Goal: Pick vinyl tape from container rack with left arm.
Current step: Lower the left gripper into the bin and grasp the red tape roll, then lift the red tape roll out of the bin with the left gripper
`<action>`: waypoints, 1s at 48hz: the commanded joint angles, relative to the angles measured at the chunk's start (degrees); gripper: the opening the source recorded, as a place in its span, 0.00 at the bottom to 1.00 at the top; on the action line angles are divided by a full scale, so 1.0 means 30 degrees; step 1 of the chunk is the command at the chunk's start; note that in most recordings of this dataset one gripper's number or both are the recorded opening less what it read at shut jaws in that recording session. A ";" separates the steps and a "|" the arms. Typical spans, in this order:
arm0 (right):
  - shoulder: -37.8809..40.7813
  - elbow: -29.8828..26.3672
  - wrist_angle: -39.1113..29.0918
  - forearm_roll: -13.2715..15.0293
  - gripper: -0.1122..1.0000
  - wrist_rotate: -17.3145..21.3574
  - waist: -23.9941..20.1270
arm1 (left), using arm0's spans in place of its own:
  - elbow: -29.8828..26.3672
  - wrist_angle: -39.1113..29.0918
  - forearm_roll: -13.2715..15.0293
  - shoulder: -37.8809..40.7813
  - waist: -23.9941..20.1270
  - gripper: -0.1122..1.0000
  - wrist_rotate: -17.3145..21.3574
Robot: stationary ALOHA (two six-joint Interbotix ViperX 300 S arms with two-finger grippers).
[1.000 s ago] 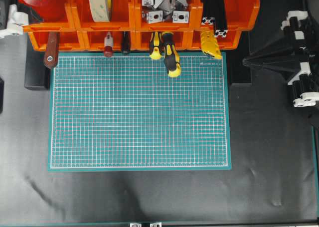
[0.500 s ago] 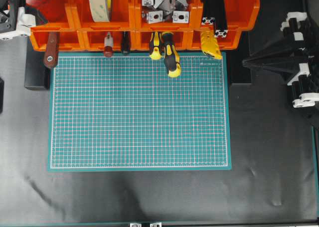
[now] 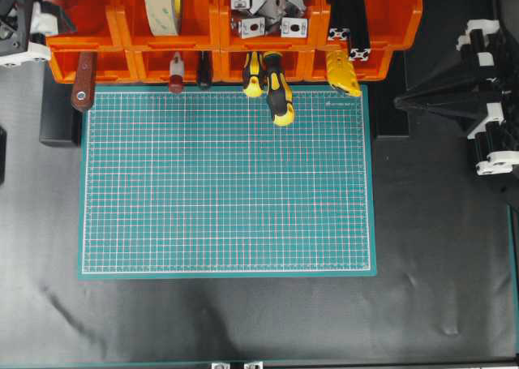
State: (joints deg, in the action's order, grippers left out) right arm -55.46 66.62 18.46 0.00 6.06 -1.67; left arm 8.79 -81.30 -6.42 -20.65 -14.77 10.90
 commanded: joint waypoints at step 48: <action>-0.0059 -0.0205 0.0293 -0.0059 0.10 -0.0117 -0.0029 | -0.4688 0.3545 0.0352 0.1904 0.8555 0.27 -0.4248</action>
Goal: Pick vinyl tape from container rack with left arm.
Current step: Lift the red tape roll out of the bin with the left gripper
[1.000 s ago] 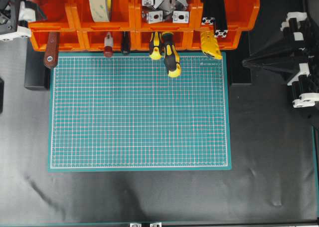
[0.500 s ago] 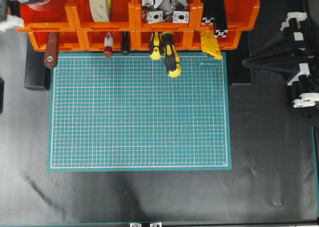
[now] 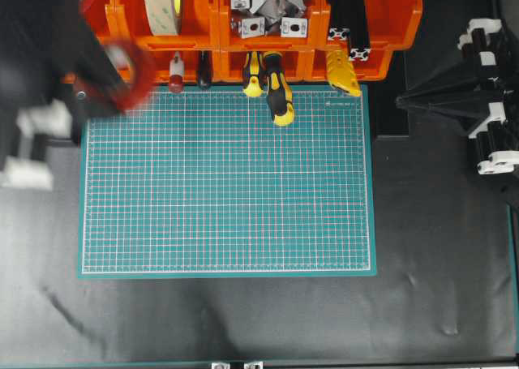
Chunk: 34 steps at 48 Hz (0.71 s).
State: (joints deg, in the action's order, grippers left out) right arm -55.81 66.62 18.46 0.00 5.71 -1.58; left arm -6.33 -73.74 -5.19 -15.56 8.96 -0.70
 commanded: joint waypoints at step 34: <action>0.0059 -0.0176 0.0293 -0.0029 0.10 0.0146 -0.0117 | 0.9170 0.9639 -0.0059 0.3545 0.1201 0.27 -0.0586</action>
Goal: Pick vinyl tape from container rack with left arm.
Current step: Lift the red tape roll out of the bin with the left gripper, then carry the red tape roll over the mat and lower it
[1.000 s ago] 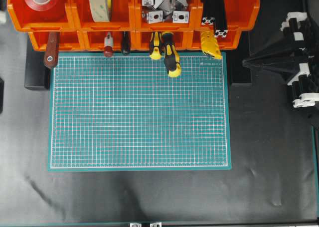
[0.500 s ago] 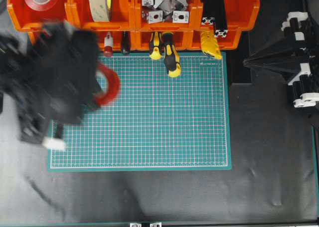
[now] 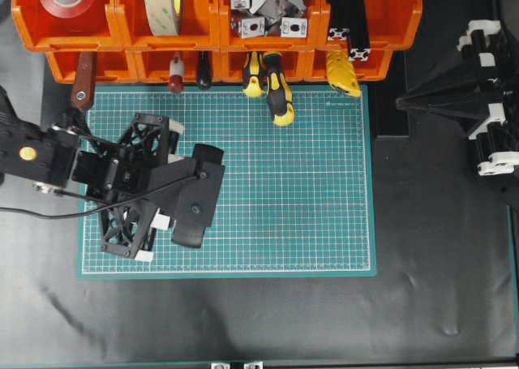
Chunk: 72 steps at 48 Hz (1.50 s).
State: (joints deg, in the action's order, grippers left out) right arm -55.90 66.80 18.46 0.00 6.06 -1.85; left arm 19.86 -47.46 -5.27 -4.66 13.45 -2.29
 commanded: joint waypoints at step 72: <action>0.0088 -0.0117 0.0293 -0.0029 0.10 0.0000 -0.0029 | 0.0967 0.3486 0.0000 0.0732 -0.0527 0.90 -0.0117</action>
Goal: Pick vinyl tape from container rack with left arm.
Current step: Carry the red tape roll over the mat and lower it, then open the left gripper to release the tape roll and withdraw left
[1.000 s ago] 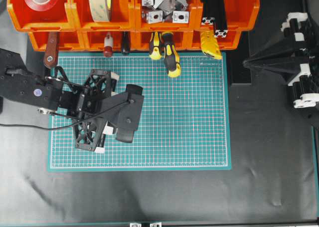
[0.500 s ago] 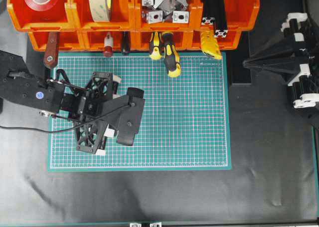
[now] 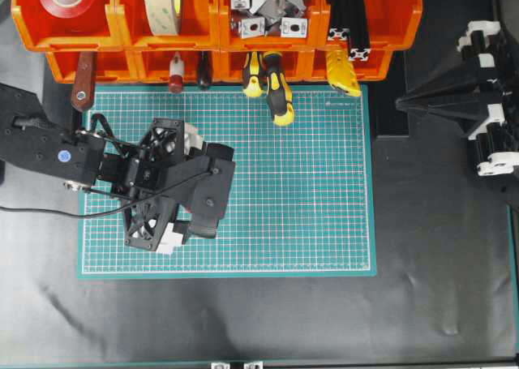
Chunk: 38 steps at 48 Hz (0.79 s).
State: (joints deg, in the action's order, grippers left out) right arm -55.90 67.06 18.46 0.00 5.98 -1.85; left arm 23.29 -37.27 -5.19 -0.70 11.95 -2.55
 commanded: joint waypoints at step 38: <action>-0.0059 -0.0234 0.0146 -0.0059 0.10 0.0029 -0.0029 | 0.3486 -0.0820 -0.0029 -1.2949 0.0586 0.88 -0.2578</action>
State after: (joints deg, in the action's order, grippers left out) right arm -56.25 67.06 18.46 0.00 5.98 -1.85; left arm 32.17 -40.34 -5.19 -34.54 13.62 -10.90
